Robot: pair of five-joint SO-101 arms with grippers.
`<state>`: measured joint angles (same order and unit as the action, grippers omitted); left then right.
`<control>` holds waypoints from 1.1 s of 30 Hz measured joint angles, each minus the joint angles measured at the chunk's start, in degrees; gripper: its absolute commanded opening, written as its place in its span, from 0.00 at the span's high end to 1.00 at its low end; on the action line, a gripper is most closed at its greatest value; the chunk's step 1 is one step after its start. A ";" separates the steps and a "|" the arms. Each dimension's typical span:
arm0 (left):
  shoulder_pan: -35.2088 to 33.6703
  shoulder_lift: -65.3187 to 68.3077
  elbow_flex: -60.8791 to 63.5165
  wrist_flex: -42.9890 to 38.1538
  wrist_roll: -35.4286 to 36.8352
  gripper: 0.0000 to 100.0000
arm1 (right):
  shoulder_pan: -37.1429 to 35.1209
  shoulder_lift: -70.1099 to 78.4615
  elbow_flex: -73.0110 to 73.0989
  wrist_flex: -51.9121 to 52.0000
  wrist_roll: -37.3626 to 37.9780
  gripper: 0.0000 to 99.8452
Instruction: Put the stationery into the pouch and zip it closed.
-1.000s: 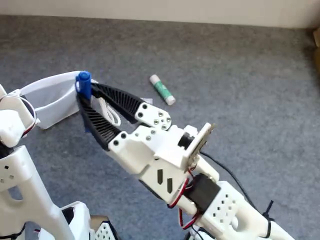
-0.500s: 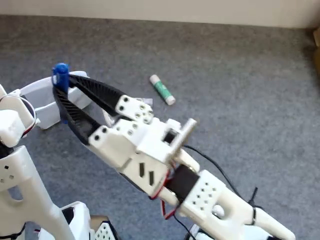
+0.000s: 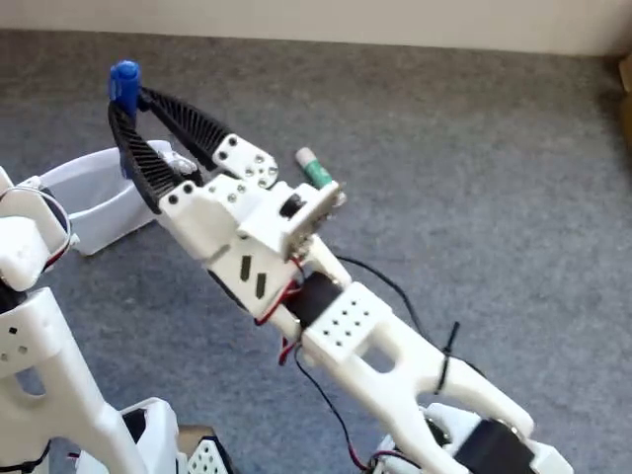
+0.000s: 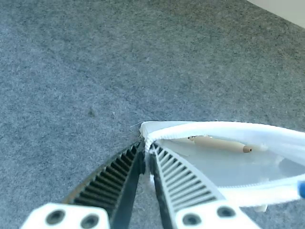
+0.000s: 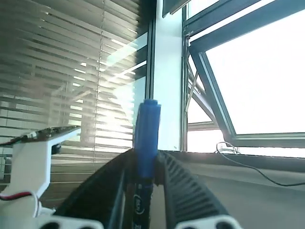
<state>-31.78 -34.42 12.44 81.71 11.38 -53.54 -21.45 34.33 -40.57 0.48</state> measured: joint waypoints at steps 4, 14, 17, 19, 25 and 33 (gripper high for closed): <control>0.00 0.00 0.00 0.00 0.00 0.99 | 0.26 4.22 0.00 -2.90 0.00 1.00; 0.00 0.00 0.00 0.00 0.00 0.99 | 0.09 6.07 0.00 -3.78 0.00 1.00; 0.00 0.00 0.00 0.00 0.00 0.99 | -0.26 6.07 0.00 -3.78 0.00 1.00; 0.00 0.00 0.00 0.00 0.00 0.99 | -0.88 6.07 0.00 -3.78 0.00 1.00; 0.00 0.00 0.00 0.00 0.00 0.99 | -3.08 6.07 0.35 -3.78 0.00 0.99; 0.00 0.00 0.00 0.00 0.00 0.99 | -3.43 6.07 0.88 -3.78 0.00 0.99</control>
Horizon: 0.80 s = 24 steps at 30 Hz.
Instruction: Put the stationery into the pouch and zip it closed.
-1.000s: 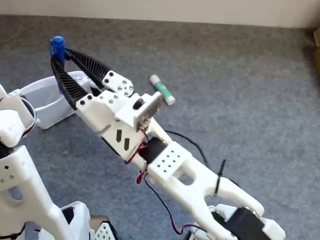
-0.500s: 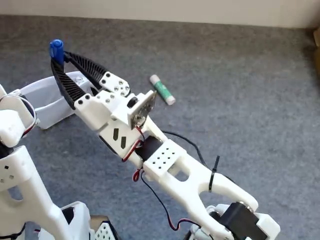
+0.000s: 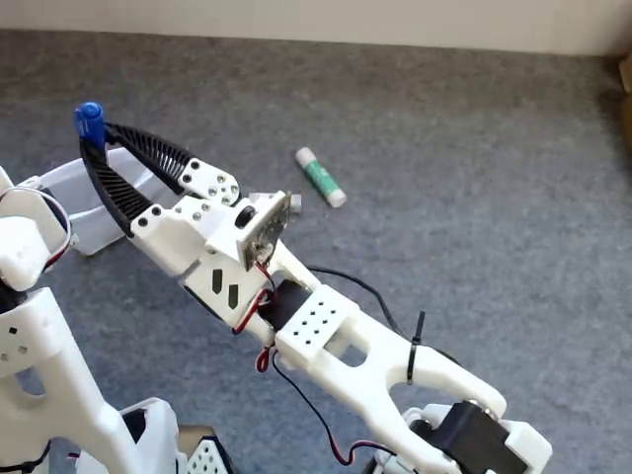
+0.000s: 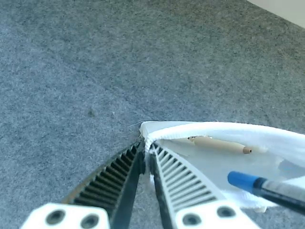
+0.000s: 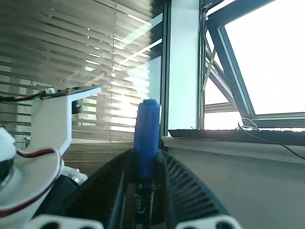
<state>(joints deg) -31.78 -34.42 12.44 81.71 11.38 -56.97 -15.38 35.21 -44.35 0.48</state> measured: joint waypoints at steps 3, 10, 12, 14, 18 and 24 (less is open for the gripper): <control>0.00 0.00 0.00 0.00 0.00 0.99 | -0.09 0.00 0.00 -0.09 0.00 0.99; 0.00 0.00 0.00 0.00 0.00 0.99 | -0.18 0.00 0.00 -0.09 0.00 0.86; 0.00 0.00 0.00 0.00 0.00 0.99 | -0.26 0.00 0.00 -0.09 0.00 0.86; 0.00 0.00 0.00 0.00 0.00 0.99 | -0.26 0.00 0.00 -0.09 0.00 0.86; 0.00 0.00 0.00 0.00 0.00 0.99 | -0.26 0.00 0.00 -0.09 0.00 0.86; 0.00 0.00 0.00 0.00 0.00 0.99 | -0.26 0.00 0.00 -0.09 0.00 0.86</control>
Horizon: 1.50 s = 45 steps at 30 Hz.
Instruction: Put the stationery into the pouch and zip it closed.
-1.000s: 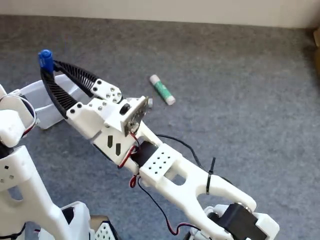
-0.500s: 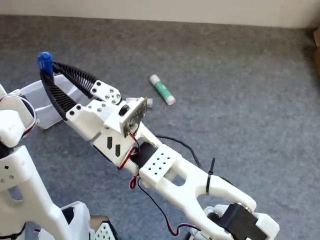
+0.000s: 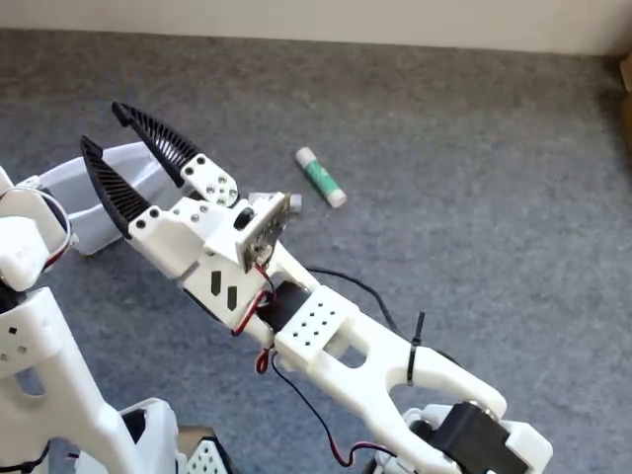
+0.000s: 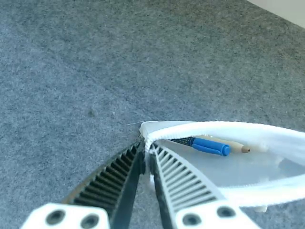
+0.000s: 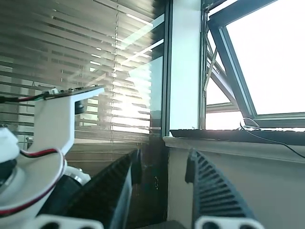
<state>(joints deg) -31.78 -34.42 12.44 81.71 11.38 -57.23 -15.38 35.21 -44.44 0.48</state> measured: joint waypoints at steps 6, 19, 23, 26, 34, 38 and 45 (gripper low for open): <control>0.00 0.00 0.00 0.00 0.00 0.99 | 0.00 0.00 0.00 3.96 0.00 0.86; 0.00 0.00 0.00 0.00 0.00 0.99 | 3.25 -3.25 -1.58 26.55 -2.20 0.86; 0.00 0.00 0.00 0.00 0.00 0.99 | 6.59 -6.42 -7.21 37.80 -7.21 0.86; 0.00 0.00 0.00 0.00 0.00 0.99 | 8.88 -7.03 -13.19 47.47 -8.00 0.86; 0.00 0.00 0.00 0.00 0.00 0.99 | 15.74 -7.12 -29.98 73.93 -8.09 0.86; 0.00 0.00 0.00 0.00 0.00 0.99 | 19.08 -7.12 -35.78 80.79 -7.74 0.86; 0.00 0.00 0.00 0.00 0.00 0.99 | 21.19 -2.46 -42.99 89.67 1.23 0.86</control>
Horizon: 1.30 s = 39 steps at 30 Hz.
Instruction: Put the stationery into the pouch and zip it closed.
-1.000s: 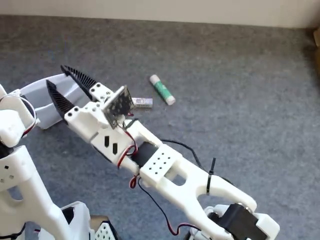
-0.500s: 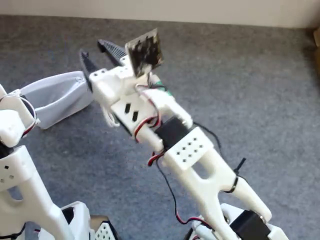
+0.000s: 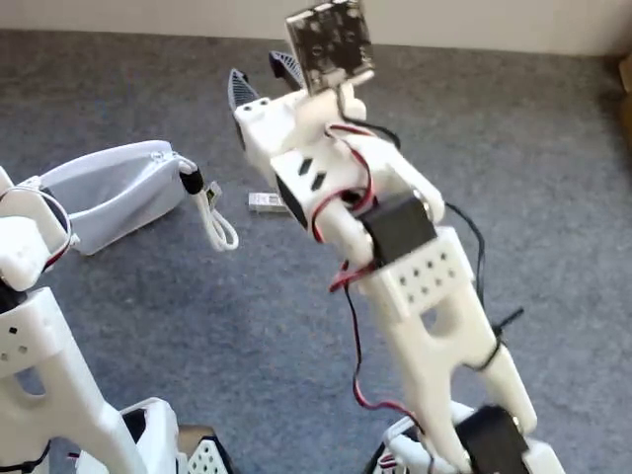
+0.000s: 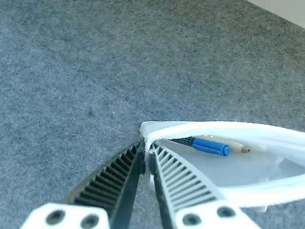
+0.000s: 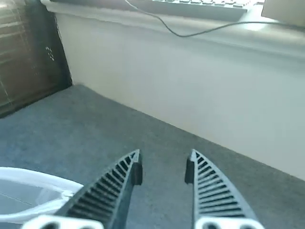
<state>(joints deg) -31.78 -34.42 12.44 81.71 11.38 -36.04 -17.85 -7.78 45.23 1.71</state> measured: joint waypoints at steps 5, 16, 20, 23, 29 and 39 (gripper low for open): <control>0.00 0.00 0.00 0.00 0.00 0.99 | 3.52 10.46 -9.32 5.54 0.97 0.86; 0.00 0.00 0.00 0.00 0.00 0.99 | 6.59 34.02 -30.77 19.60 1.41 0.86; 0.00 0.00 0.00 0.00 0.00 0.99 | 6.77 41.14 -34.64 23.56 5.80 0.86; 0.00 0.00 0.00 0.00 0.00 0.99 | 6.77 45.54 -35.43 25.32 9.14 0.86; 0.00 0.00 0.00 0.00 0.00 0.99 | 8.26 52.13 -35.52 25.58 12.66 0.86; 0.00 0.00 0.00 0.00 0.00 0.99 | 10.20 58.37 -35.52 25.58 15.56 0.86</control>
<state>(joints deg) -31.78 -34.42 12.44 81.71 11.38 -25.85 40.53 -43.30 70.81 17.27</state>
